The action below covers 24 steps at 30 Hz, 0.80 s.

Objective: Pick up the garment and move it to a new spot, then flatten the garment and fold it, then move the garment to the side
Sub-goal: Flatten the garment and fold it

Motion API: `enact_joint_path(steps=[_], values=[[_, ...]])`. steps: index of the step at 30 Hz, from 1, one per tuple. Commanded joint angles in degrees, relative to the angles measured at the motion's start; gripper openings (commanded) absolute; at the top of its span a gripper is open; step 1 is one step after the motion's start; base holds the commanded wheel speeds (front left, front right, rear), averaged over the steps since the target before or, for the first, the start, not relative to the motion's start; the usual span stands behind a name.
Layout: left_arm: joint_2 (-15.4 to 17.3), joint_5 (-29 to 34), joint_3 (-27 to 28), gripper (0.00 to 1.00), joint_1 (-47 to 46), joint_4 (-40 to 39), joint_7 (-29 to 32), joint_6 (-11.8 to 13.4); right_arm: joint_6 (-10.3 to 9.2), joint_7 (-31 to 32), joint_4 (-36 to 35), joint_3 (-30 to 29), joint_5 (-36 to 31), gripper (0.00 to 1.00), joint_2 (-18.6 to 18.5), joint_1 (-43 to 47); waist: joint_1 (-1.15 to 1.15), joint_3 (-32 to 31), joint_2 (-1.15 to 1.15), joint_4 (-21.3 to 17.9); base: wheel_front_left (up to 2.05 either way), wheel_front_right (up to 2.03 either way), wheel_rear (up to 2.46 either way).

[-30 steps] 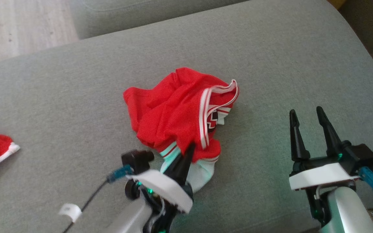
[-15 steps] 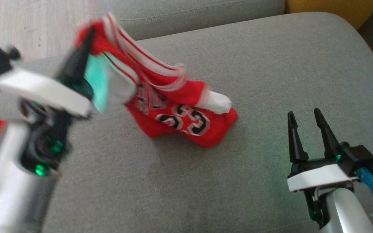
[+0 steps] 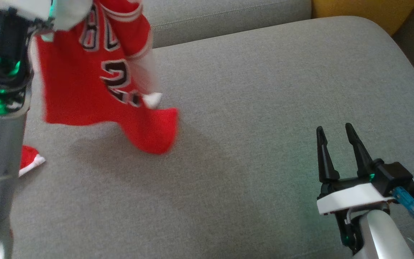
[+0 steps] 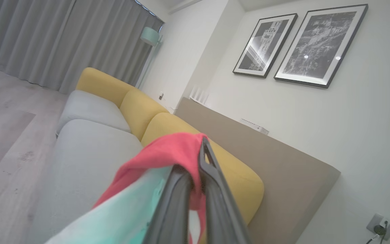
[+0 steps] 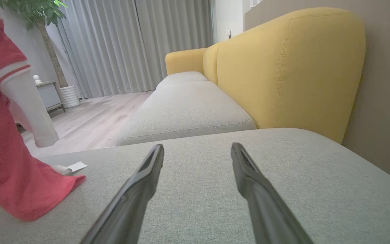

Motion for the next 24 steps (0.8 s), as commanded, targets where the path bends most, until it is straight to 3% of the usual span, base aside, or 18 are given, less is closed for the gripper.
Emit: enact_joint_path(steps=[1,7,12,15,20,24], values=[[0.8,0.7,1.4,0.0,-2.9,-0.7,-0.2,0.1,0.44,-0.4,-1.7,1.5,0.5,1.0,-0.2,-2.9,0.0,0.0,0.0,-0.3,0.0,0.0,0.0],[-5.1,0.9,-5.9,0.0,3.1,-0.7,-0.7,-0.6,0.44,-0.4,-1.8,2.2,1.4,1.0,-0.2,-2.6,0.0,0.3,0.0,-1.8,0.0,0.0,0.0],[-13.9,1.3,-13.2,0.0,11.0,1.8,-4.3,0.9,0.44,-0.4,-1.9,3.0,2.1,1.0,-0.2,-3.6,0.0,1.6,0.0,-4.1,0.0,0.0,0.0],[-17.2,3.6,-18.4,0.0,13.0,5.8,-7.2,1.2,0.44,-0.4,-2.2,4.0,3.0,1.0,-0.2,-4.8,0.0,3.2,0.0,-6.2,0.0,0.0,0.0],[-19.2,4.1,-24.2,0.0,13.8,16.7,-12.8,2.0,0.44,-0.4,-1.8,7.0,5.1,1.0,-0.2,-6.9,0.0,5.3,0.0,-11.2,0.0,0.0,0.0],[-19.4,-0.4,-29.3,0.0,13.1,22.1,-17.5,1.9,0.44,-0.4,-1.5,7.7,5.6,1.0,-0.2,-7.2,0.0,6.1,0.0,-13.7,0.0,0.0,0.0]])
